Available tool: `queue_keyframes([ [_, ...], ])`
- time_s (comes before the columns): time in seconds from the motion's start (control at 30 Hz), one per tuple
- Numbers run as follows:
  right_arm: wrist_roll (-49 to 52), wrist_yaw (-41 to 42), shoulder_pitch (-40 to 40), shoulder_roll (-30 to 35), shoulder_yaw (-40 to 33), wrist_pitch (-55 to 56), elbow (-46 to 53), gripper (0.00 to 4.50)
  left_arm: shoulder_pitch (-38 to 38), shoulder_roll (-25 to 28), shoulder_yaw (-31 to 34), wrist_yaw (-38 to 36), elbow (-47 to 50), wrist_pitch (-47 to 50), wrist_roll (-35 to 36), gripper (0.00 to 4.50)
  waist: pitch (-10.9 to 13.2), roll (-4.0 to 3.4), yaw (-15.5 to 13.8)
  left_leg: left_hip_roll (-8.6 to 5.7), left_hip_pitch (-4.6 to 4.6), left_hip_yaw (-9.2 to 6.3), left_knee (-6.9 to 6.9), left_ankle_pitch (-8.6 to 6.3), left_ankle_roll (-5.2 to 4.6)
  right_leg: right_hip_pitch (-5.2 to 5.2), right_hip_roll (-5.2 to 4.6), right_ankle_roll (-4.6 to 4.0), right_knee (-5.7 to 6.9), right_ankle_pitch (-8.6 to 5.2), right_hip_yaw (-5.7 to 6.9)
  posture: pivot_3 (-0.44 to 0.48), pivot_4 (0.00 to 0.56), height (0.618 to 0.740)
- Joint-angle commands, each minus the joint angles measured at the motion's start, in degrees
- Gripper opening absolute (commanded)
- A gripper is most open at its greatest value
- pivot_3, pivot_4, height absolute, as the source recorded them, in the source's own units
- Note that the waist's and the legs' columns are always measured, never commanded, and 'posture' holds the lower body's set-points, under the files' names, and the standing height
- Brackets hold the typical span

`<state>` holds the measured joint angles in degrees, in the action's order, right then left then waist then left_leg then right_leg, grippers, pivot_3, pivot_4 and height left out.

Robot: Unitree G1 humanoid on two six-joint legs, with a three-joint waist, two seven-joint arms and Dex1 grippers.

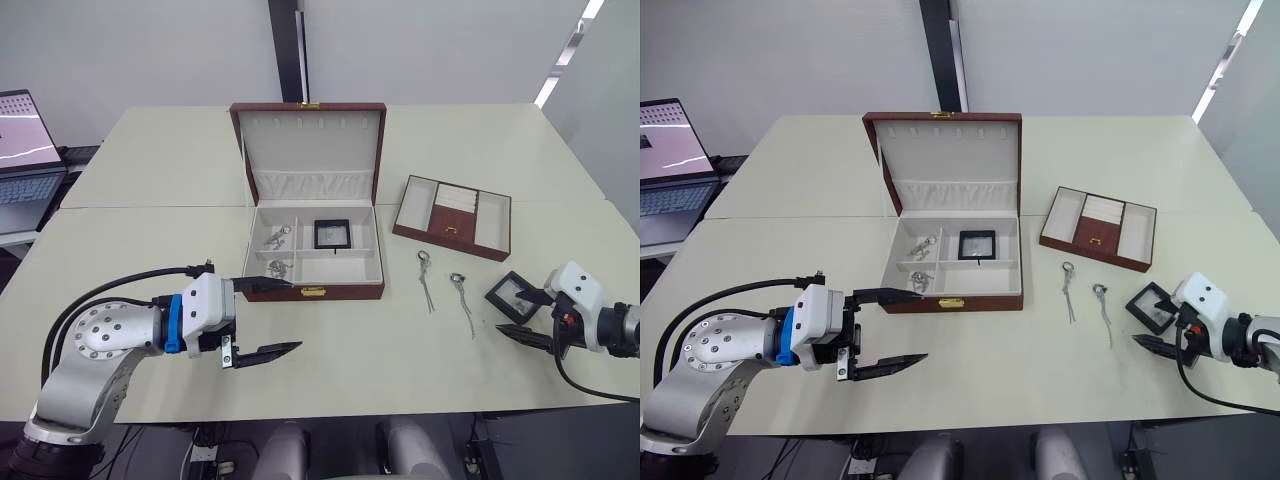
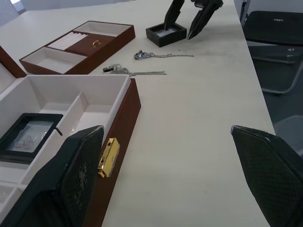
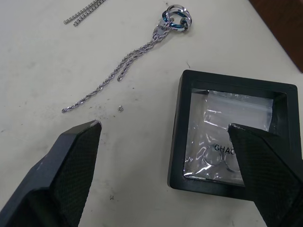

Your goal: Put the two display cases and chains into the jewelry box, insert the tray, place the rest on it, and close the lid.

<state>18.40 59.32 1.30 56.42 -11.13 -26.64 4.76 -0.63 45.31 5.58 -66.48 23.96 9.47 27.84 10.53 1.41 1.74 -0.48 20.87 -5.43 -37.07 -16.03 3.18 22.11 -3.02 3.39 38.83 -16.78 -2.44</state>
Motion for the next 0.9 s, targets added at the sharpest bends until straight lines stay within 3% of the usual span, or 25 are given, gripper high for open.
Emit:
queue_keyframes([
  [0.03,-0.71,-1.1,-0.47,-0.66,-0.38,1.52,0.63,4.14,0.0,-0.13,-0.07,-0.3,0.37,-1.49,0.02,4.5,0.0,0.0,0.0,0.0,0.0,0.0,0.0,0.0,0.0,0.0,0.0,0.0,0.0,0.0,0.0,0.0,0.15,0.74],
  [0.23,-2.08,-2.63,-0.61,-1.81,-0.36,3.18,-0.87,2.23,-0.4,-0.08,-0.71,-0.36,-0.19,-1.67,-0.35,4.5,0.0,0.0,0.0,0.0,0.0,0.0,0.0,0.0,0.0,0.0,0.0,0.0,0.0,0.0,0.0,0.0,0.15,0.74],
  [0.53,-2.3,-3.94,-0.86,-2.29,-1.05,4.79,-1.61,0.04,-1.04,-1.37,-1.45,0.45,-0.91,-2.29,-0.53,4.5,0.0,0.0,0.0,0.0,-0.01,-0.01,-0.01,0.0,0.0,-0.01,0.0,0.0,0.0,0.0,0.0,0.0,0.15,0.74],
  [0.67,-1.73,-3.28,-0.9,-1.97,-1.54,4.91,-1.06,0.01,-1.38,-1.86,-1.46,0.47,-1.52,-2.63,-0.76,4.5,0.0,0.0,0.01,0.0,-0.01,-0.01,-0.01,0.0,0.0,-0.01,0.0,0.0,0.01,0.0,0.01,0.0,0.15,0.74],
  [0.9,5.11,2.5,-1.43,1.65,-4.65,-0.03,8.47,0.01,1.13,-3.43,0.66,5.14,-0.45,-0.92,-0.46,4.5,0.02,-0.04,0.09,0.01,-0.01,-0.02,0.0,0.0,0.0,-0.01,0.0,0.0,0.01,0.0,0.0,0.0,0.15,0.74],
])
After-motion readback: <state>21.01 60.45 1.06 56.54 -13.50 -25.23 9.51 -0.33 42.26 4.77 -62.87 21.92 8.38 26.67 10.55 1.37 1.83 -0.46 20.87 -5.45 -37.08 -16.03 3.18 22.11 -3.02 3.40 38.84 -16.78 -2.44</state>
